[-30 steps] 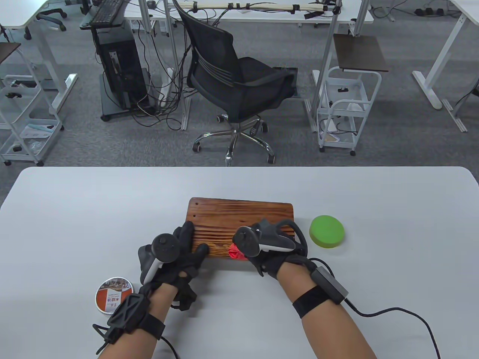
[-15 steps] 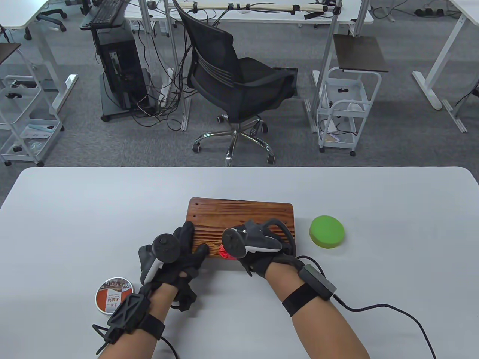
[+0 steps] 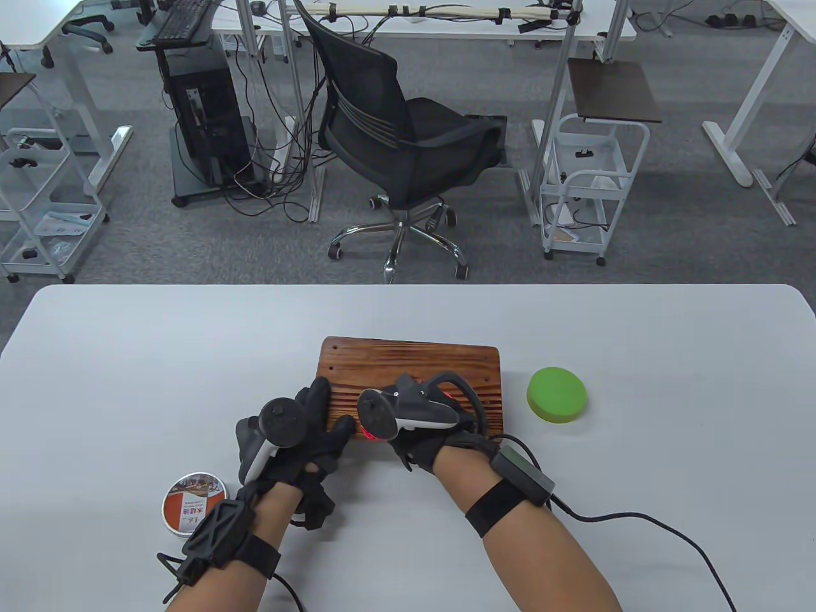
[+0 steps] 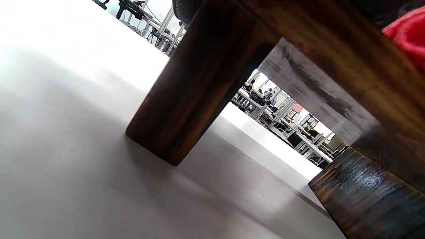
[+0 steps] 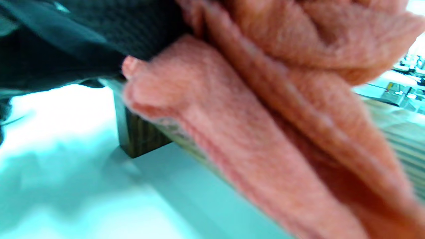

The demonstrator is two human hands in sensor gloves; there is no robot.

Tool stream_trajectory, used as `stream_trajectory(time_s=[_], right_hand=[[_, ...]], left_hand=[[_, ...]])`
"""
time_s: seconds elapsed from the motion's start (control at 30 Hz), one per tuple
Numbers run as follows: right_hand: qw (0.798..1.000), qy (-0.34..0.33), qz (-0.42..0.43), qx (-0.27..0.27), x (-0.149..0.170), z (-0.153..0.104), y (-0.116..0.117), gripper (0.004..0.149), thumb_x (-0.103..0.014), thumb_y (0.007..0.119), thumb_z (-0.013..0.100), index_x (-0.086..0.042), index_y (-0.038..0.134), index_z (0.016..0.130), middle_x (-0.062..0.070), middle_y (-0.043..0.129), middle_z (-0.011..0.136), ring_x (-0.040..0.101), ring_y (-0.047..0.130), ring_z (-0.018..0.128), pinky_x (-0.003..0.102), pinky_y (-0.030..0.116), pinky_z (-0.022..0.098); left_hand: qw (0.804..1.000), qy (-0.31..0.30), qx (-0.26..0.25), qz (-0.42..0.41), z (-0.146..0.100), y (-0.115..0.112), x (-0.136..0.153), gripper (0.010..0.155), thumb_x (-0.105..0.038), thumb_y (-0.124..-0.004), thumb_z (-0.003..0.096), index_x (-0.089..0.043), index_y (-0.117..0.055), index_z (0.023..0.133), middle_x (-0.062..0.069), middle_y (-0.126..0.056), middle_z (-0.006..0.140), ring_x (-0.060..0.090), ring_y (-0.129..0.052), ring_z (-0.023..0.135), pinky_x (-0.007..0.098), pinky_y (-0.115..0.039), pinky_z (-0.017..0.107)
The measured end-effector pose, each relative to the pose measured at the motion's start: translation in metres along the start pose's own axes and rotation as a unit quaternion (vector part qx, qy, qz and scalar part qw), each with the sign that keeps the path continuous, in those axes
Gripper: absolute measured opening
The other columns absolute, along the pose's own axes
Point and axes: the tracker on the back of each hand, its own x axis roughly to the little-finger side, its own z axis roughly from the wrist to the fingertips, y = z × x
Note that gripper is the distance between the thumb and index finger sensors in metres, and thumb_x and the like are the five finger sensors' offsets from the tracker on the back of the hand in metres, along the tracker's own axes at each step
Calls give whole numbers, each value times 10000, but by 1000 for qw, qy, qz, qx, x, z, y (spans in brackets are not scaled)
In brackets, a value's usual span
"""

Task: Dip and apply wood wax on stool

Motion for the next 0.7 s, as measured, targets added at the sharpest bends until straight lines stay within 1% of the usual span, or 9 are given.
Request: stream_trajectory(time_s=[0.03, 0.13, 0.23, 0.27, 0.37, 0.43, 0.53, 0.63, 0.7], right_hand=[[1000, 6, 6, 0, 3, 1, 0, 556, -381, 853, 513, -322, 719, 1049, 13, 714, 1073, 343, 793, 965, 575, 738, 679], [997, 78, -7, 3, 18, 8, 3, 555, -394, 840, 522, -327, 706, 1056, 15, 706, 1078, 354, 788, 965, 585, 736, 667], [998, 60, -11, 16, 3, 4, 5, 549, -372, 854, 521, -296, 728, 1050, 27, 715, 1069, 369, 794, 948, 583, 734, 663], [999, 34, -32, 22, -5, 2, 4, 551, -376, 851, 520, -298, 724, 1050, 23, 715, 1070, 362, 798, 947, 575, 741, 665], [999, -20, -16, 23, -21, -4, 3, 549, -373, 857, 515, -307, 731, 1045, 16, 718, 1069, 356, 794, 953, 573, 738, 671], [999, -15, -32, 19, -19, -3, 2, 550, -381, 850, 516, -320, 722, 1047, 8, 713, 1072, 344, 796, 958, 571, 742, 672], [1000, 19, 0, 9, -5, 5, -1, 548, -388, 849, 518, -331, 722, 1049, 7, 717, 1073, 344, 797, 958, 581, 738, 667], [997, 71, -11, 6, 11, 16, 0, 551, -393, 841, 524, -333, 710, 1056, 8, 707, 1078, 347, 792, 962, 579, 734, 672], [996, 82, 13, 8, 12, 20, 0, 548, -382, 849, 522, -316, 725, 1051, 21, 717, 1070, 360, 795, 950, 584, 732, 665]], left_hand=[[1000, 0, 0, -1, 0, 0, 0, 961, -775, -666, 473, -339, -210, 1198, 163, -342, 1272, 573, -232, 1101, 862, -267, 646], [1000, 0, 1, 0, 0, 0, 0, 962, -775, -667, 474, -337, -208, 1198, 163, -345, 1271, 573, -232, 1101, 862, -268, 646], [1000, 0, 0, 1, 0, 0, 0, 965, -777, -667, 471, -337, -210, 1198, 169, -344, 1271, 573, -234, 1101, 862, -268, 645], [1000, -1, -2, 2, 0, 0, -1, 967, -779, -665, 470, -335, -208, 1198, 167, -345, 1271, 573, -236, 1101, 863, -268, 645], [1000, 0, -1, 4, 0, 0, -1, 967, -777, -666, 472, -332, -208, 1199, 168, -346, 1270, 575, -235, 1100, 863, -268, 644], [1000, 0, -1, 3, 0, 0, -1, 965, -778, -664, 471, -338, -208, 1198, 166, -344, 1271, 573, -236, 1101, 863, -267, 644], [1000, 0, -1, 4, 0, 0, -1, 966, -777, -665, 472, -335, -207, 1199, 170, -345, 1270, 574, -236, 1100, 862, -267, 645], [1000, 0, -1, 4, 0, 0, -1, 965, -778, -665, 471, -338, -209, 1199, 168, -347, 1271, 574, -235, 1101, 863, -266, 645], [1000, 1, -1, 4, 0, 0, -1, 965, -777, -665, 471, -337, -209, 1198, 170, -348, 1270, 574, -235, 1101, 863, -267, 644]])
